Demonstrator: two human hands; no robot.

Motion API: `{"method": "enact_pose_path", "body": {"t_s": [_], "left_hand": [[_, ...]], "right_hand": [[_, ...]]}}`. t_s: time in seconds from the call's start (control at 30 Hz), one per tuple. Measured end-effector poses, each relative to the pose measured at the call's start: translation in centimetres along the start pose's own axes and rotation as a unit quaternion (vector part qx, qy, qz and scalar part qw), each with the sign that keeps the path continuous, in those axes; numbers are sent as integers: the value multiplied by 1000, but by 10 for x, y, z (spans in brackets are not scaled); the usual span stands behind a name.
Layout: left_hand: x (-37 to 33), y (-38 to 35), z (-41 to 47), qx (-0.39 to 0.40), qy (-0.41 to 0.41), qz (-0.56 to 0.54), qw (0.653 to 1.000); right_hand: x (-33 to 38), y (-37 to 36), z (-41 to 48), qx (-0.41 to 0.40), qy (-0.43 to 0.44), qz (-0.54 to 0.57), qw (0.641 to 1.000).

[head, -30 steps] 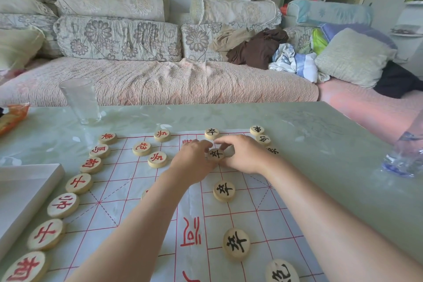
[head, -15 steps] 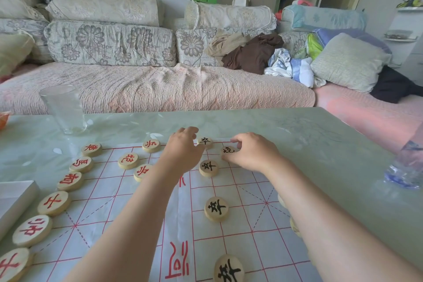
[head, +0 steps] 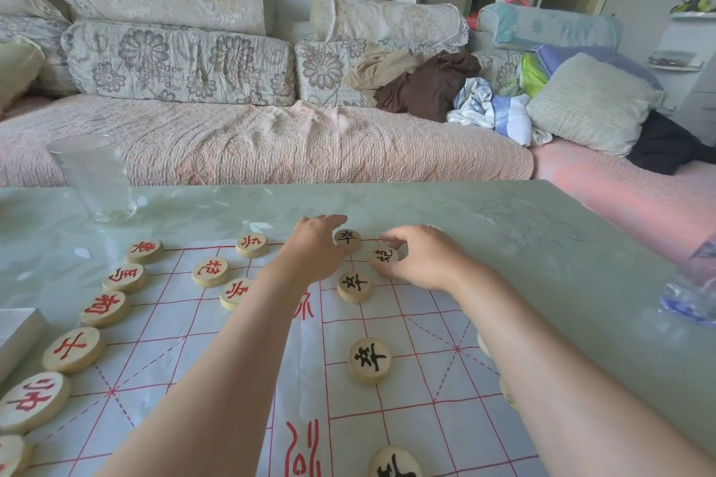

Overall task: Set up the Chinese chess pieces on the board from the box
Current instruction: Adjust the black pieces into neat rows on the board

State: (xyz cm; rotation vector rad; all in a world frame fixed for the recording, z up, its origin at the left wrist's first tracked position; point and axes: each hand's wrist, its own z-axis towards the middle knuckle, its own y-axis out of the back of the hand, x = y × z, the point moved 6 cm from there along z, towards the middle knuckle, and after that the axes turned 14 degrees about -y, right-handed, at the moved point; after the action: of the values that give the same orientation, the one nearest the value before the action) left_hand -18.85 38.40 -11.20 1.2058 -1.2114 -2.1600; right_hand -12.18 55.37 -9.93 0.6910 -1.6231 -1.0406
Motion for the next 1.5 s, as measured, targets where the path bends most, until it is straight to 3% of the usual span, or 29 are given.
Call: {"method": "enact_pose_path", "body": {"t_s": [0.5,0.63,0.8,1.03,1.3,1.5], "left_hand": [[8,-7,7,-51,46,-17,998],[9,-10,6,-25,27,-46,998],[10,-7,4,-48,7,-49,998],[11,0,5,7,22,-41,999],[17,7,6,8,3,-35,999],[15,8,4,5,1,-9,1000]], "right_hand": [[-8,-4,5,-7,12,27,1000],[-7,-4,3,0,13,19,1000],[-6,-5,5,10,8,10,1000],[31,5,22,-61,18,-17,998],[47,-22,44,-30,29,-70,997],[46,-26,46,1,29,-28,999]]}}
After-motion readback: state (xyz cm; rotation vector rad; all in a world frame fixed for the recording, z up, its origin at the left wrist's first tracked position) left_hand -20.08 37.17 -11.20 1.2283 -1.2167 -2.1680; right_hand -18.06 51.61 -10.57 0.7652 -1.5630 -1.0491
